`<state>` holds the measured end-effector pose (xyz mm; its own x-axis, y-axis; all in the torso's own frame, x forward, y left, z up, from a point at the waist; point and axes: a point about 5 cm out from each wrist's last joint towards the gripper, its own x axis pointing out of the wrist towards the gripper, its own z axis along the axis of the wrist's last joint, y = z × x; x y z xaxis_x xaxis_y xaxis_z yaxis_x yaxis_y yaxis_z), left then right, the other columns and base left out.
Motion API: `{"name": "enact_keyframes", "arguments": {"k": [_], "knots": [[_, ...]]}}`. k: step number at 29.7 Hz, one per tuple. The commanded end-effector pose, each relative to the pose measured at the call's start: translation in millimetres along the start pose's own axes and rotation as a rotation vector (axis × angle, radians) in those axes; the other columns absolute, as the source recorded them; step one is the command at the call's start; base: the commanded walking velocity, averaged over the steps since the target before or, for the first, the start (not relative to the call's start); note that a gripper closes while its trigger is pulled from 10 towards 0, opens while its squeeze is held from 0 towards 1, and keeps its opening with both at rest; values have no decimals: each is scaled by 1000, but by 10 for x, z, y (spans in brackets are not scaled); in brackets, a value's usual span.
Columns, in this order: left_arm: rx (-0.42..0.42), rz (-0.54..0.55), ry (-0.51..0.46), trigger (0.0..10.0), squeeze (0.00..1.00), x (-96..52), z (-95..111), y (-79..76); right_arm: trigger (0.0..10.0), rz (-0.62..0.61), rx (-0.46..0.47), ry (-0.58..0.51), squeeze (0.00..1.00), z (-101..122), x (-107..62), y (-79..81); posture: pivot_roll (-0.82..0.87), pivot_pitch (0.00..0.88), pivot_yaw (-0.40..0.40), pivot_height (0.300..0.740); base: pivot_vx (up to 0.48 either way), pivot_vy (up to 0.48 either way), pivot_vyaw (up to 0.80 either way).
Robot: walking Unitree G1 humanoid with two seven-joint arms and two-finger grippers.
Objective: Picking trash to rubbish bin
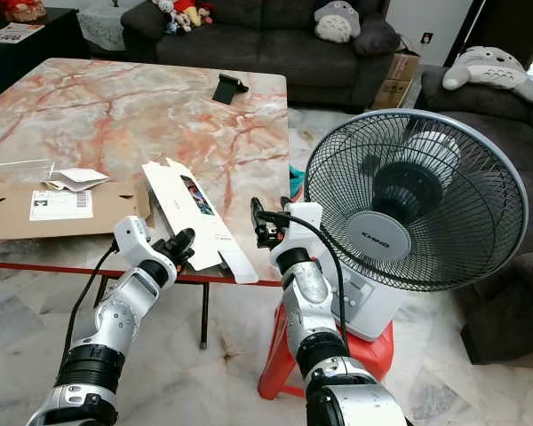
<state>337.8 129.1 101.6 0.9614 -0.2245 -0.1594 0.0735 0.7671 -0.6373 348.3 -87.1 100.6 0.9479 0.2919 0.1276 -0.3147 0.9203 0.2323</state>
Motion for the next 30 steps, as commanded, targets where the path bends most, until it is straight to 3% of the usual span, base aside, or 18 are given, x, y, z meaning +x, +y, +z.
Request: {"name": "enact_keyframes", "arguments": {"k": [1,5,8,9,10,11,16,18,21,25,27,30], "knots": [[28,-9,17,0,0,33,-24,-53,10000,1,0,18,0,-38,-22,-5,58,4,-47,740,0,0,0],[68,-18,-1,0,0,41,1,-80,10000,1,0,17,0,-37,-21,-1,56,0,-44,740,0,0,0],[170,-29,-33,0,0,46,34,-117,10000,2,0,15,0,-35,-20,0,56,0,-44,740,0,0,0],[217,-24,-58,2667,0,46,61,-131,10000,2,-1,14,0,-32,-18,1,56,0,-44,740,0,0,0],[274,-19,-92,9882,0,45,97,-148,10000,3,-1,12,0,-28,-16,1,56,0,-44,740,0,0,0],[302,-13,-117,10000,0,43,123,-154,10000,3,-2,11,0,-24,-14,1,56,0,-44,740,0,0,0],[376,30,-262,10000,0,32,294,-184,10000,2,-2,-1,0,12,8,-4,55,0,-47,740,0,0,0],[378,30,-267,10000,0,32,295,-184,10000,2,-2,-1,0,13,9,-4,55,0,-47,740,0,0,0],[503,50,-323,10000,0,22,383,-215,10000,0,-1,-5,0,23,15,-7,56,3,-50,740,0,0,0],[550,54,-375,10000,0,13,440,-248,10000,-3,2,-9,0,23,9,-12,58,9,-49,740,0,0,0],[559,52,-381,0,0,17,435,-251,10000,-4,3,-9,0,21,6,-13,58,9,-49,740,0,0,0],[553,57,-399,0,0,15,434,-252,10000,-5,3,-10,0,21,6,-13,56,13,-49,740,0,0,0]]}}
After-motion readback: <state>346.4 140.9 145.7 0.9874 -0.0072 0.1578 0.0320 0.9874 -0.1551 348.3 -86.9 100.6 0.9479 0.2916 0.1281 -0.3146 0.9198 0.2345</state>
